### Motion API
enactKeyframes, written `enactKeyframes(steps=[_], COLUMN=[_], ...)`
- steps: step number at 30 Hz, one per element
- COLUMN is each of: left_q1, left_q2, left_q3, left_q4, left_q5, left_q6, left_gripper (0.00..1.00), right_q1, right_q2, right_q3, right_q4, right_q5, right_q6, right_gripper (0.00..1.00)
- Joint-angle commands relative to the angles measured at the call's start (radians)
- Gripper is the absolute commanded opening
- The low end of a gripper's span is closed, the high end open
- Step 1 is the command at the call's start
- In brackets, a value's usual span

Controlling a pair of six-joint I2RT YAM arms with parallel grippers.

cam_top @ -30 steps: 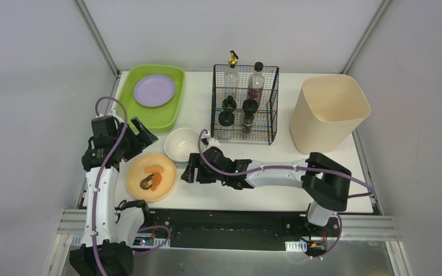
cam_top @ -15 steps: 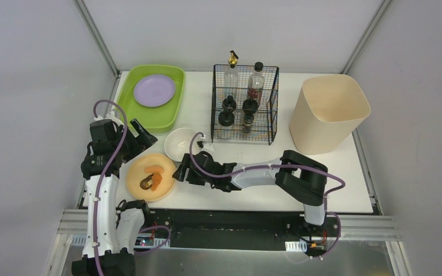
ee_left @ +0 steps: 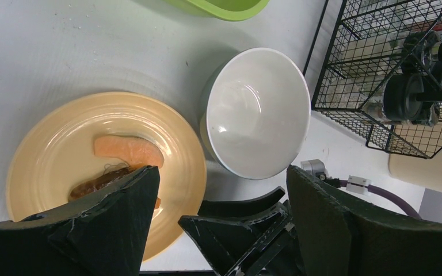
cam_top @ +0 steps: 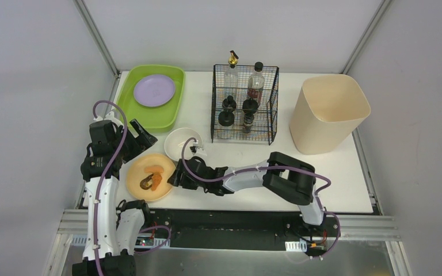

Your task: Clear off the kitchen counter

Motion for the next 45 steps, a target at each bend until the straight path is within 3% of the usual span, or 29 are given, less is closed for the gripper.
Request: enactKeyframes(steps=[1,12,32,45], left_q1=[-0.005,-0.005,-0.005,-0.005], left_q2=[-0.012,-0.018,-0.023,-0.019], left_q3=[-0.005,-0.007,-0.011,-0.013], left_q4=[0.014,0.014,0.014,0.014], left_q5=[-0.027,-0.032,-0.032,-0.028], left_q6=[0.018,0.017,0.019,0.018], left_gripper=[0.83,0.83,0.83,0.83], right_q1=[0.018,0.028,0.023,-0.041], right_q2=[0.024,0.078,0.002,-0.1], right_q3=[0.04,0.087,0.039,-0.06], right_q4=[0.019,-0.013,-0.049,-0.161], right_q5=[0.023,0.031,0.059,0.02], right_q6=[0.013,0.003,-0.059,-0.137], right_gripper=[0.56,0.46,0.01,0.0])
